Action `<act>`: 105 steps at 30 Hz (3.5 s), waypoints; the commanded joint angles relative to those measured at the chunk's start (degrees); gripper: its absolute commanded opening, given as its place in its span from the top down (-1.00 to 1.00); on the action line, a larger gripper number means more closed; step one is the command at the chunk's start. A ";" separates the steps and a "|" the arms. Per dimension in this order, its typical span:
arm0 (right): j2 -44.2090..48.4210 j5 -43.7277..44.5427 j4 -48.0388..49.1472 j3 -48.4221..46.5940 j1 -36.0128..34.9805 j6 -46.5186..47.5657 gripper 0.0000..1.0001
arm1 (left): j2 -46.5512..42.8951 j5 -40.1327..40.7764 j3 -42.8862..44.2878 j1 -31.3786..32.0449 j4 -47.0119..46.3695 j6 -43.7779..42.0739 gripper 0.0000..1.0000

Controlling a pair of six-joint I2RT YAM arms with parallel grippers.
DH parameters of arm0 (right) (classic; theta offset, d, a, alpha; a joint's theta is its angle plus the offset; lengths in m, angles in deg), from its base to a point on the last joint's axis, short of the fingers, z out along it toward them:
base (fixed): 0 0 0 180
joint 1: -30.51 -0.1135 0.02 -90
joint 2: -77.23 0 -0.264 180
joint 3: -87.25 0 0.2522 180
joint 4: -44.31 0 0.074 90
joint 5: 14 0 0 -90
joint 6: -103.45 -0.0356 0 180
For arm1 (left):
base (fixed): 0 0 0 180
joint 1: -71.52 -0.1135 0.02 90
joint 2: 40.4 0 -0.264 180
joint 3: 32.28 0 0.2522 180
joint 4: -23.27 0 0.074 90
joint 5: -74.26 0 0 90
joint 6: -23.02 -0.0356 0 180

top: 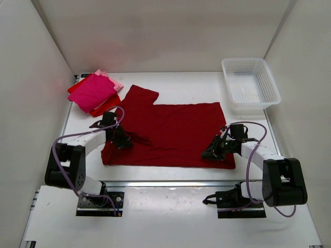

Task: Fold and stack the t-shirts
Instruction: Fold the flattened T-shirt at the center of the board, then pick up the 1/3-folded T-shirt from the center of the board.

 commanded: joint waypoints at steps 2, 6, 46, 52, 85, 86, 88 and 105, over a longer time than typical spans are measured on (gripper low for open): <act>1.14 -0.74 0.04 -0.90 0.34 0.62 0.67 | 3.63 1.07 5.18 0.74 -4.17 0.53 1.00; 2.02 -1.26 -1.18 -0.64 1.74 1.32 0.69 | 8.28 2.13 8.44 1.71 -5.56 0.61 1.00; 5.01 -3.20 0.13 0.15 0.61 -1.57 0.68 | 19.27 0.19 19.95 8.82 -9.35 2.29 0.80; 5.45 -2.67 1.88 1.55 -1.94 -3.94 0.67 | 23.06 -1.48 23.38 10.94 -9.80 3.52 0.62; 6.51 -1.70 -11.64 -9.77 -5.98 5.64 1.00 | 62.09 20.22 100.30 -1.63 13.43 -8.16 0.21; 6.68 -1.88 -10.95 -9.87 -6.16 5.81 0.98 | 62.25 21.45 100.55 -1.80 13.59 -8.61 0.14; 6.42 -2.93 -10.51 -9.95 -6.25 5.20 1.00 | 64.35 21.99 103.96 -1.54 14.90 -9.49 0.06; 5.89 -3.37 -11.73 -12.94 -8.01 3.79 0.97 | 69.99 24.20 105.83 -1.89 11.93 -14.85 -0.03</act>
